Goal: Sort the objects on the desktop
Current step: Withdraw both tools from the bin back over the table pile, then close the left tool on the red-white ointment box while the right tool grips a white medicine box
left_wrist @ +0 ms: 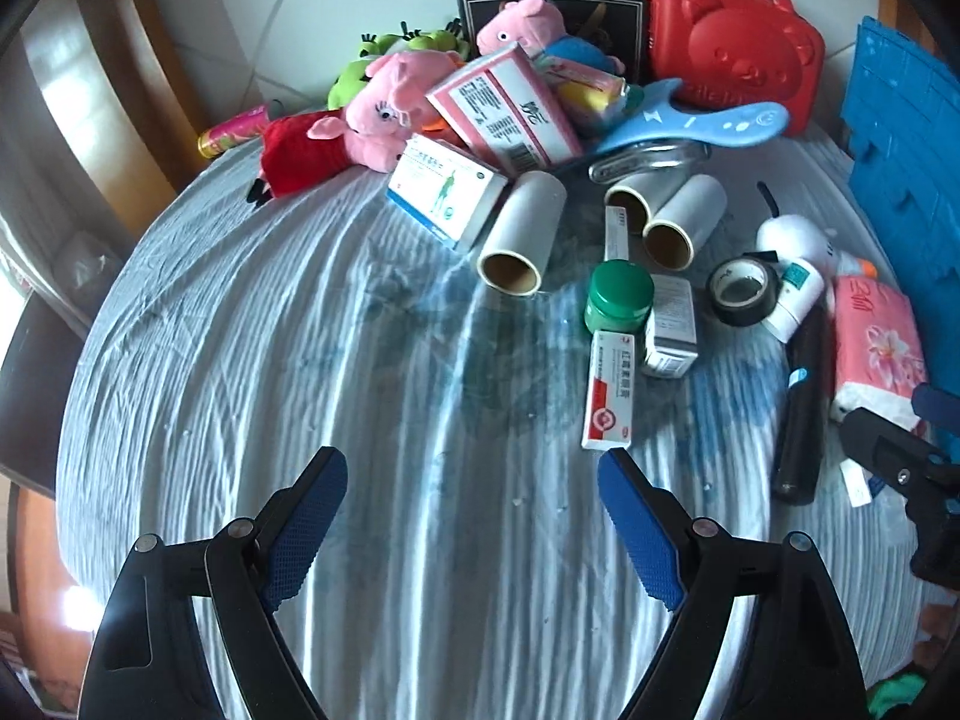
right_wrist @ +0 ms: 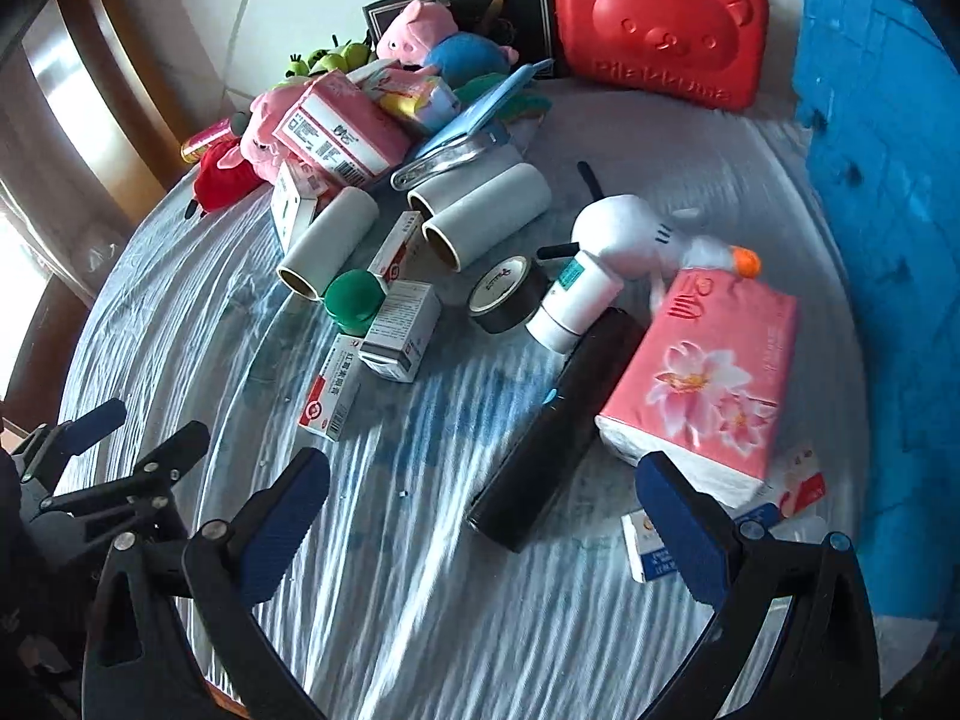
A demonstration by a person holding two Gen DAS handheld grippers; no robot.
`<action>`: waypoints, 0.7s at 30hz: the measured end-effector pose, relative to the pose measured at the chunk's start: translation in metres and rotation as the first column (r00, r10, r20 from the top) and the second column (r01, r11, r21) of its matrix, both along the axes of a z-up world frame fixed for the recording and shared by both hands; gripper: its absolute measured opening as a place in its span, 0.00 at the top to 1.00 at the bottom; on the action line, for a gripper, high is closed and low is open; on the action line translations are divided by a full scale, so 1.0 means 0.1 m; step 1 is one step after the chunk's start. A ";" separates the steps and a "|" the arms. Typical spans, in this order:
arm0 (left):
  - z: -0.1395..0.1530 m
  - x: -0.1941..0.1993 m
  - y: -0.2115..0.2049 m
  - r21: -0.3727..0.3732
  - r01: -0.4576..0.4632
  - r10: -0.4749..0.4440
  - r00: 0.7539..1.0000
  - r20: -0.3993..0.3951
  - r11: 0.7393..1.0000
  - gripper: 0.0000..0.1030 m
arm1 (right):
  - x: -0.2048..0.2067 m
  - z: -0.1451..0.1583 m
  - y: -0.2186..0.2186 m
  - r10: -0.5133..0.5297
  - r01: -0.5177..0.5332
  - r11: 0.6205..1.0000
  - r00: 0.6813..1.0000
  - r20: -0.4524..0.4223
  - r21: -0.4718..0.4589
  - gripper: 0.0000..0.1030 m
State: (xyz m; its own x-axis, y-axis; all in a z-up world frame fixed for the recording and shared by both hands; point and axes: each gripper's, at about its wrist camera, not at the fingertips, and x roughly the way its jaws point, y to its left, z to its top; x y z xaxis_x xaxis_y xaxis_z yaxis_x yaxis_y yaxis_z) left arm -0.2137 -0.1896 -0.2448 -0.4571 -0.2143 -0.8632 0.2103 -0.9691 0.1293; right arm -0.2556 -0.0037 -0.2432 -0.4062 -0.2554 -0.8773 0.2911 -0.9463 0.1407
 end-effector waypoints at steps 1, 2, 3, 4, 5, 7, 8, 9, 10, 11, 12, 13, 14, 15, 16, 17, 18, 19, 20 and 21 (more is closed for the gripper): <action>-0.07 -0.06 0.03 0.002 0.006 -0.006 1.000 0.013 1.000 0.16 | -0.04 -0.05 -0.02 0.003 -0.003 1.000 1.000 0.012 0.013 0.00; -0.12 -0.13 0.06 0.004 0.011 -0.011 1.000 0.026 1.000 0.16 | -0.07 -0.10 -0.04 0.004 -0.004 1.000 1.000 0.024 0.021 0.00; -0.18 -0.20 0.09 0.003 0.015 -0.015 0.999 0.039 1.000 0.17 | -0.11 -0.14 -0.04 0.002 -0.002 1.000 0.999 0.035 0.024 0.00; -0.24 -0.26 0.11 0.002 0.020 -0.020 0.999 0.050 1.000 0.20 | -0.14 -0.16 -0.03 -0.003 0.002 1.000 0.999 0.042 0.027 0.00; -0.29 -0.33 0.13 0.002 0.026 -0.026 0.998 0.061 1.000 0.23 | -0.17 -0.18 -0.02 -0.009 0.008 0.999 0.999 0.046 0.032 0.00; -0.40 -0.45 0.15 0.001 0.035 -0.035 0.996 0.082 0.999 0.31 | -0.24 -0.22 -0.02 -0.023 0.021 0.999 0.998 0.056 0.036 0.00; -0.45 -0.50 0.14 0.006 0.039 -0.039 0.995 0.093 0.999 0.32 | -0.27 -0.25 -0.03 -0.031 0.029 0.999 0.997 0.064 0.030 0.00; -0.50 -0.55 0.13 0.013 0.044 -0.046 0.994 0.104 0.999 0.35 | -0.30 -0.27 -0.06 -0.036 0.035 0.999 0.997 0.069 0.024 0.00; -0.51 -0.58 0.12 0.012 0.049 -0.050 0.994 0.095 0.999 0.36 | -0.33 -0.29 -0.09 -0.040 0.038 0.999 0.997 0.072 0.019 0.00; -0.50 -0.60 0.10 0.007 0.053 -0.053 0.995 0.079 0.999 0.38 | -0.35 -0.30 -0.13 -0.041 0.040 0.999 0.996 0.073 0.014 0.00; -0.49 -0.62 0.07 -0.009 0.057 -0.056 0.996 0.074 0.998 0.45 | -0.37 -0.31 -0.19 -0.038 0.038 0.999 0.997 0.072 0.010 0.00; -0.50 -0.64 0.03 -0.022 0.061 -0.059 0.995 0.077 0.998 0.53 | -0.40 -0.33 -0.26 -0.033 0.033 0.999 0.997 0.071 0.007 0.00; -0.52 -0.66 -0.03 -0.021 0.060 -0.058 0.995 0.087 0.998 0.55 | -0.42 -0.35 -0.32 -0.031 0.031 1.000 0.997 0.073 0.003 0.00; -0.56 -0.67 -0.11 -0.010 0.053 -0.051 0.993 0.105 0.999 0.56 | -0.44 -0.37 -0.36 -0.032 0.033 0.999 0.997 0.077 -0.002 0.00; -0.60 -0.68 -0.19 0.004 0.044 -0.044 0.991 0.125 0.999 0.58 | -0.46 -0.39 -0.41 -0.033 0.034 0.999 0.996 0.081 -0.006 0.00; -0.61 -0.67 -0.25 0.033 0.042 -0.046 0.990 0.134 0.999 0.58 | -0.48 -0.41 -0.46 -0.034 0.035 0.999 0.996 0.085 -0.011 0.00; -0.62 -0.65 -0.31 0.069 0.042 -0.051 0.989 0.138 0.997 0.58 | -0.50 -0.44 -0.50 -0.035 0.037 0.999 0.995 0.089 -0.016 0.00; -0.60 -0.63 -0.33 0.108 0.049 -0.063 0.989 0.132 0.993 0.58 | -0.52 -0.45 -0.52 -0.041 0.043 0.999 0.995 0.091 -0.016 0.00; -0.56 -0.60 -0.32 0.142 0.066 -0.083 0.990 0.117 0.988 0.57 | -0.53 -0.45 -0.52 -0.051 0.052 0.999 0.994 0.093 -0.014 0.00; -0.52 -0.59 -0.28 0.159 0.089 -0.106 0.989 0.103 0.983 0.54 | -0.54 -0.45 -0.51 -0.062 0.063 0.998 0.994 0.094 -0.011 0.00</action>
State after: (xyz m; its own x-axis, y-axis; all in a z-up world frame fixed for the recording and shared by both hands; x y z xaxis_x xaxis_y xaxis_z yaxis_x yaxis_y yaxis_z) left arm -0.2730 -0.2175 -0.2969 -0.3696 -0.0343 -0.9286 0.1062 -0.9943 -0.0055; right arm -0.3094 -0.0544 -0.2882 -0.3382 -0.2442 -0.9089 0.2164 -0.9601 0.1774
